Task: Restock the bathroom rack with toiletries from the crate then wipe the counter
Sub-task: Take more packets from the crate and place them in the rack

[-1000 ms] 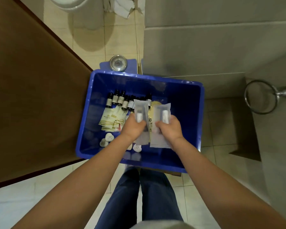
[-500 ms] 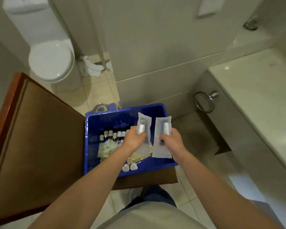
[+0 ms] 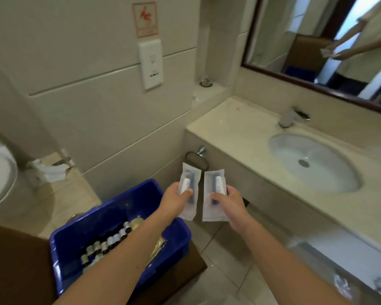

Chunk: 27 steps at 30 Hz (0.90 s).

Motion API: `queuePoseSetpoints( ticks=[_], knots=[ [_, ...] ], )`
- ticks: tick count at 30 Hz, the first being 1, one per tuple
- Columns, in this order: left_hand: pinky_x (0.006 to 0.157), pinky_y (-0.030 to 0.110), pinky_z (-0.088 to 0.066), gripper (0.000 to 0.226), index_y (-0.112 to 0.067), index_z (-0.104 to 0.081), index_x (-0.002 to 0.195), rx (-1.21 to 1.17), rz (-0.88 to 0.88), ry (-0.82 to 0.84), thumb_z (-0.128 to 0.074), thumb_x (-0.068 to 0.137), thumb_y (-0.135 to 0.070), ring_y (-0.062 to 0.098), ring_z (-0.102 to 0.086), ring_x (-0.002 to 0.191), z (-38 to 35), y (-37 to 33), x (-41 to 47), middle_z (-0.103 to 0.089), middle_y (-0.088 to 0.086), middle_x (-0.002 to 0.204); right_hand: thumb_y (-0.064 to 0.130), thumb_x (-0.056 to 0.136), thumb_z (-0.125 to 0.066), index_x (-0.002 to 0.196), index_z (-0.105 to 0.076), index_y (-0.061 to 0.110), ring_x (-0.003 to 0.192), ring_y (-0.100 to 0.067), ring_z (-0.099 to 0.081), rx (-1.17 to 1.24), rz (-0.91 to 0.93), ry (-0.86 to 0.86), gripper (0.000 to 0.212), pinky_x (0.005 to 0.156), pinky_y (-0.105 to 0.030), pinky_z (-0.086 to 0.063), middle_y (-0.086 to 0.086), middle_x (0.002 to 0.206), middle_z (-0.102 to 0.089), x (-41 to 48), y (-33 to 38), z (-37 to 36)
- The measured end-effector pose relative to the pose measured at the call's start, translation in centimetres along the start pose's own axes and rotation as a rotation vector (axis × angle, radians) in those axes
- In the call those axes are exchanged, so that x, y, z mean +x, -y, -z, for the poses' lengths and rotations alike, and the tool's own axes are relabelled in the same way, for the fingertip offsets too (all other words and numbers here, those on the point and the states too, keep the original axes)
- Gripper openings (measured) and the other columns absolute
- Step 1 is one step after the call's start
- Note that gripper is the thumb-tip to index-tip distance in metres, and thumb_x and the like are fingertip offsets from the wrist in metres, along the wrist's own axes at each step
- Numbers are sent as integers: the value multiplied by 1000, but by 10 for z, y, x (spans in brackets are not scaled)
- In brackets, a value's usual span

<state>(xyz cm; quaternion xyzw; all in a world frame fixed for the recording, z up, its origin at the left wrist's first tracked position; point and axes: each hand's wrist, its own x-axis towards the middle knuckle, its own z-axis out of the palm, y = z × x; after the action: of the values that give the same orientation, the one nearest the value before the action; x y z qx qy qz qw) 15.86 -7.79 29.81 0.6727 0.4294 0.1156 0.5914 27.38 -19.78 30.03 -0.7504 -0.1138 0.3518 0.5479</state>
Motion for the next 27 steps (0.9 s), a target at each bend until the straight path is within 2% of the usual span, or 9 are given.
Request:
queuePoseSetpoints(
  ticks=[3, 7, 9, 12, 16, 20, 23, 27],
  knots=[
    [77, 33, -54, 8, -28, -54, 101, 43, -77, 70, -57, 95, -25, 14, -62, 91, -35, -23, 0, -63, -1, 99, 17, 87, -67, 116, -55, 18, 96, -23, -63, 48, 4, -87, 31, 83, -41, -57, -4, 105, -64, -7, 3, 42],
    [78, 38, -56, 4, -24, -57, 96, 95, -135, 141, -58, 92, -25, 20, -64, 89, -92, -52, -7, -65, 4, 98, 14, 86, -65, 112, -58, 17, 84, -20, -65, 122, 34, -199, 28, 69, -32, -56, -5, 98, -67, -20, 2, 108],
    [75, 36, -55, 7, -20, -59, 94, 98, -144, 172, -58, 91, -26, 20, -65, 86, -124, -64, -12, -66, 6, 96, 14, 85, -66, 111, -59, 17, 82, -19, -64, 150, 32, -260, 27, 68, -32, -55, -4, 97, -67, -28, -2, 143],
    [67, 33, -49, 25, -6, -60, 96, 128, -158, 236, -57, 89, -30, 21, -60, 78, -177, -79, -24, -63, 10, 89, 13, 83, -66, 102, -61, 9, 72, -21, -58, 171, 32, -341, 20, 60, -31, -49, -6, 87, -63, -41, -11, 198],
    [61, 28, -49, 19, -12, -62, 92, 148, -177, 299, -56, 90, -30, 17, -62, 74, -250, -99, -46, -66, 8, 89, 11, 82, -65, 86, -62, 2, 66, -22, -49, 185, 47, -446, 10, 59, -32, -41, -9, 73, -54, -59, -24, 271],
    [49, 26, -46, 16, -16, -58, 79, 139, -201, 373, -55, 89, -29, 21, -60, 67, -320, -116, -71, -62, 6, 78, 12, 81, -63, 77, -61, 9, 60, -18, -49, 191, 50, -525, 6, 49, -24, -41, -4, 68, -55, -76, -38, 342],
    [46, 24, -42, 21, -17, -55, 71, 201, -242, 373, -56, 88, -29, 19, -54, 58, -368, -125, -87, -57, 3, 68, 11, 81, -57, 80, -59, 11, 62, -19, -49, 199, 29, -537, 3, 48, -23, -41, -4, 72, -54, -87, -50, 391],
    [38, 18, -37, 22, -17, -57, 74, 226, -252, 391, -56, 89, -32, 14, -52, 49, -426, -134, -108, -58, 1, 66, 8, 81, -50, 88, -58, 11, 69, -23, -52, 245, -18, -552, 10, 50, -26, -46, -6, 81, -53, -104, -64, 449]
  ],
)
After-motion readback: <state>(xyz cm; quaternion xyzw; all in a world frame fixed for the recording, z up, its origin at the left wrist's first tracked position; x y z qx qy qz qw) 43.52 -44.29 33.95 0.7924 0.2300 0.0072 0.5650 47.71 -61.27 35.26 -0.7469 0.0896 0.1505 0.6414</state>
